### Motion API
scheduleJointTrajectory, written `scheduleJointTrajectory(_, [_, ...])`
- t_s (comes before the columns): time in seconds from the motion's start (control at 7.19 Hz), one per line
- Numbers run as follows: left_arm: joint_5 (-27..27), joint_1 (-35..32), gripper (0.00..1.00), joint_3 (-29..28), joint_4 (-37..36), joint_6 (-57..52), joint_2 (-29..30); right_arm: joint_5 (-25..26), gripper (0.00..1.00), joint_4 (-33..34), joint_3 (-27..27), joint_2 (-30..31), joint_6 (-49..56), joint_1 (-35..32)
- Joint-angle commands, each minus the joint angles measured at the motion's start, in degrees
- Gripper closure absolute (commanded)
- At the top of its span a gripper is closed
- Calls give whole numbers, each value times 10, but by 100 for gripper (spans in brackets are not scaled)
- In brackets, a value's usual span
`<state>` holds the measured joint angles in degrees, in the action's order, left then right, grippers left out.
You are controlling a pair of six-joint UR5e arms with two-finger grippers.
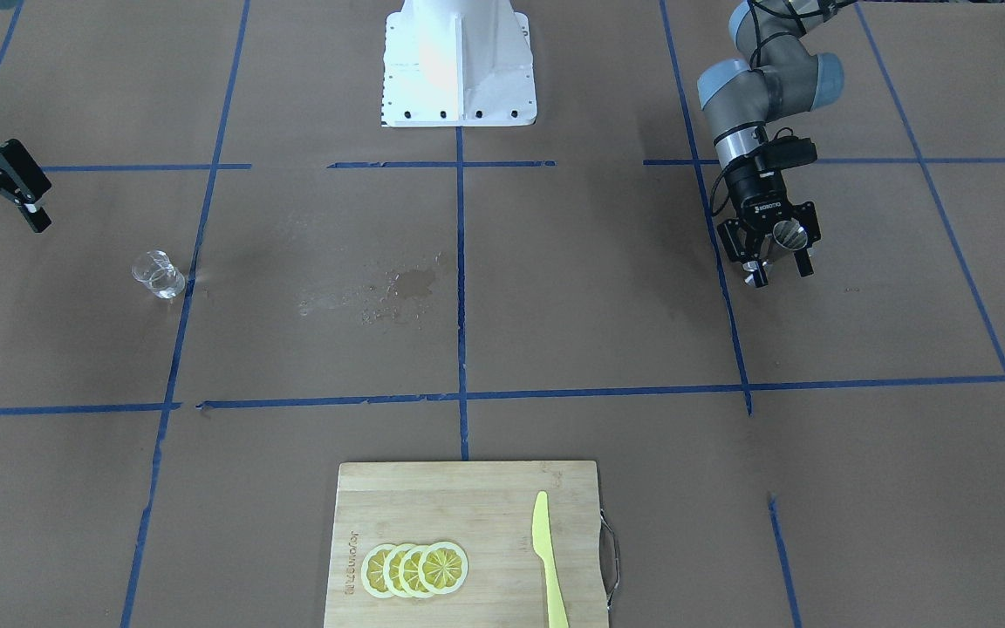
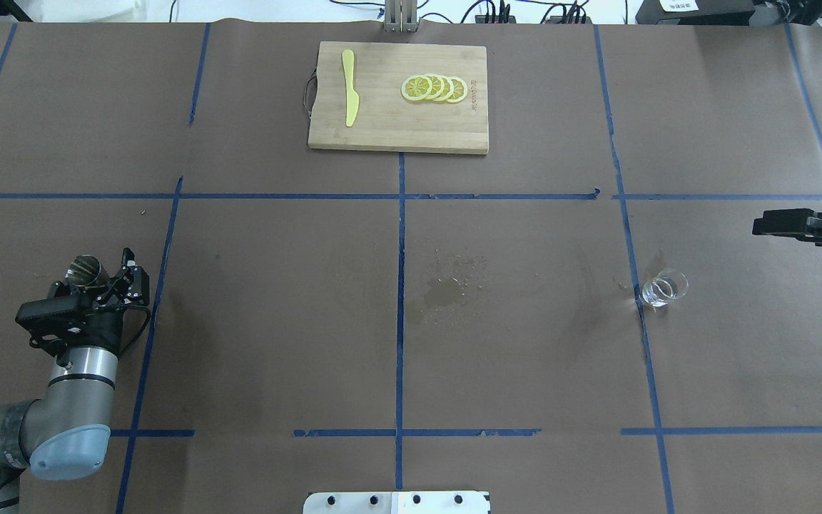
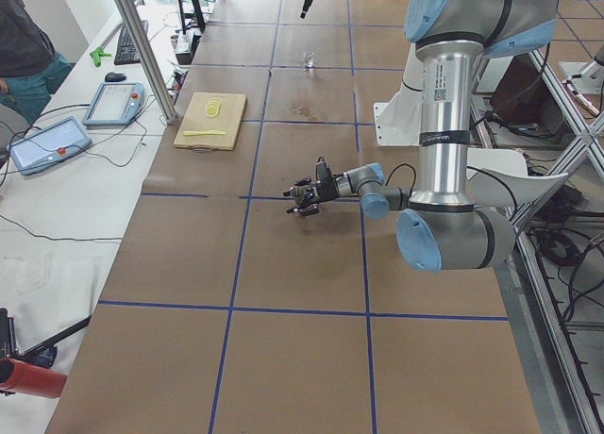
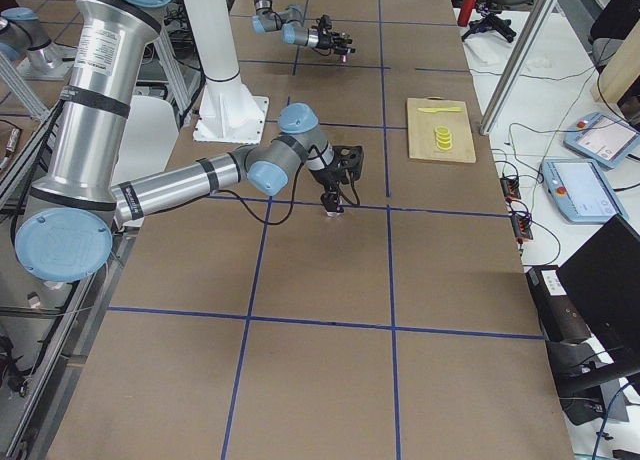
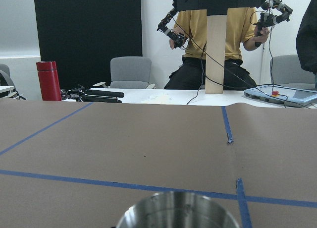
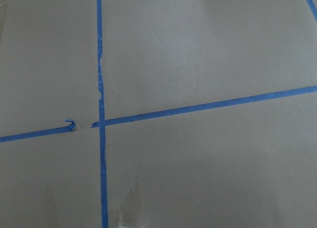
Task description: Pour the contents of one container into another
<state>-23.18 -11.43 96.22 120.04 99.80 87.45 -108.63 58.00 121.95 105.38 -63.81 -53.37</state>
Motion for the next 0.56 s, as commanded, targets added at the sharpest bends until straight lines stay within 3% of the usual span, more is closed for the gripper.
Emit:
scheduleJointTrajectory(0.0, [11, 0, 26, -8, -1, 3, 3, 0, 0, 0, -1, 0, 0, 1])
scheduleJointTrajectory(0.42, [15, 1, 26, -25, -1, 3, 6, 0, 0, 0, -1, 0, 0, 0])
